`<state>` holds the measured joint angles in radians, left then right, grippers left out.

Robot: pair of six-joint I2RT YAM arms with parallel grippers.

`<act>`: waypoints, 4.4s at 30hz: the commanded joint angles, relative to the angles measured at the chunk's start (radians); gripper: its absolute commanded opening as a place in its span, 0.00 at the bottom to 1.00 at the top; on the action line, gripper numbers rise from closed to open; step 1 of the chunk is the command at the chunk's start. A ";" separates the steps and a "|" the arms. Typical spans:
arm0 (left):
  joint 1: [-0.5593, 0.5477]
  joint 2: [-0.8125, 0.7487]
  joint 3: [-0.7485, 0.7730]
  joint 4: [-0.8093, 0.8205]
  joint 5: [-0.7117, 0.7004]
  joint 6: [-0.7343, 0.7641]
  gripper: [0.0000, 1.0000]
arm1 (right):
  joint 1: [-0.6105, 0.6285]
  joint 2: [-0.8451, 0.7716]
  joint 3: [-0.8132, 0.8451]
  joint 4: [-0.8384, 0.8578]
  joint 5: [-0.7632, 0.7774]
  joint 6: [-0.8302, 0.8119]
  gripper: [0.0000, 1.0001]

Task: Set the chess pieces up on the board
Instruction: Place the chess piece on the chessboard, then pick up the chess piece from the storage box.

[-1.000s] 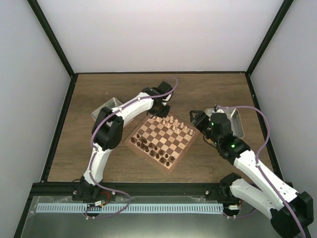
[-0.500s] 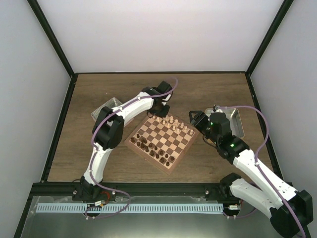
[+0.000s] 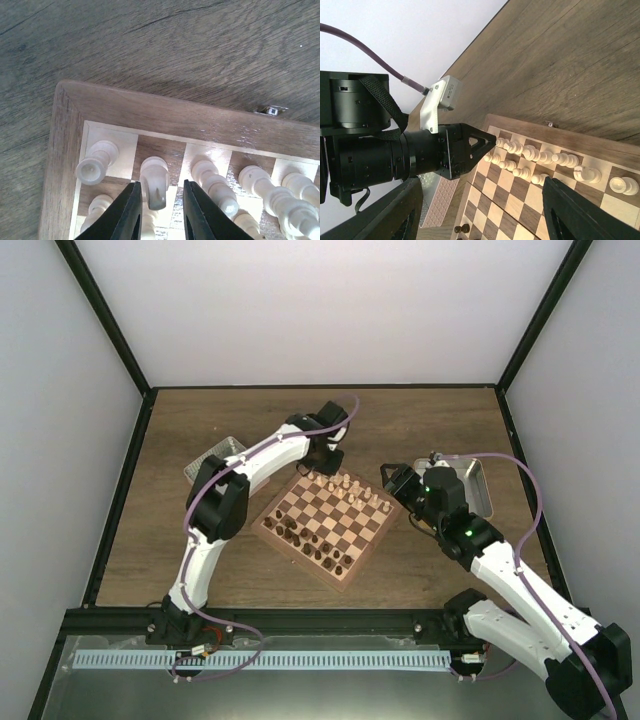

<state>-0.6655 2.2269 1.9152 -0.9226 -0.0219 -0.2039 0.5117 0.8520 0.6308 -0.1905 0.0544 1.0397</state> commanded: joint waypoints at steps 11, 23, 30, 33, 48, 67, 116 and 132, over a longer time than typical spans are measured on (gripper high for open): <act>0.076 -0.353 -0.201 0.012 -0.095 -0.042 0.34 | -0.007 -0.015 -0.002 0.006 -0.026 0.001 0.68; 0.357 -0.566 -0.691 0.262 0.101 -0.063 0.39 | -0.007 0.008 0.007 -0.001 -0.042 0.005 0.67; 0.399 -0.498 -0.718 0.367 0.100 -0.123 0.33 | -0.007 0.006 0.007 -0.005 -0.044 0.010 0.67; 0.403 -0.467 -0.724 0.419 0.090 -0.126 0.30 | -0.007 0.003 0.008 -0.007 -0.038 0.008 0.67; 0.408 -0.368 -0.728 0.547 0.088 -0.126 0.32 | -0.007 0.026 -0.002 0.016 -0.056 0.019 0.67; 0.409 -0.308 -0.698 0.568 0.020 -0.164 0.19 | -0.007 0.022 -0.003 0.011 -0.054 0.016 0.67; 0.412 -0.254 -0.609 0.495 -0.121 -0.183 0.15 | -0.007 0.018 -0.006 0.009 -0.051 0.010 0.67; 0.335 -0.525 -0.686 0.435 -0.118 -0.163 0.08 | -0.007 -0.005 -0.004 -0.015 -0.014 0.000 0.68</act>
<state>-0.2691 1.7847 1.2545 -0.4469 -0.1795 -0.3866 0.5117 0.8742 0.6235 -0.1879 -0.0059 1.0550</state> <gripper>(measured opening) 0.112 0.674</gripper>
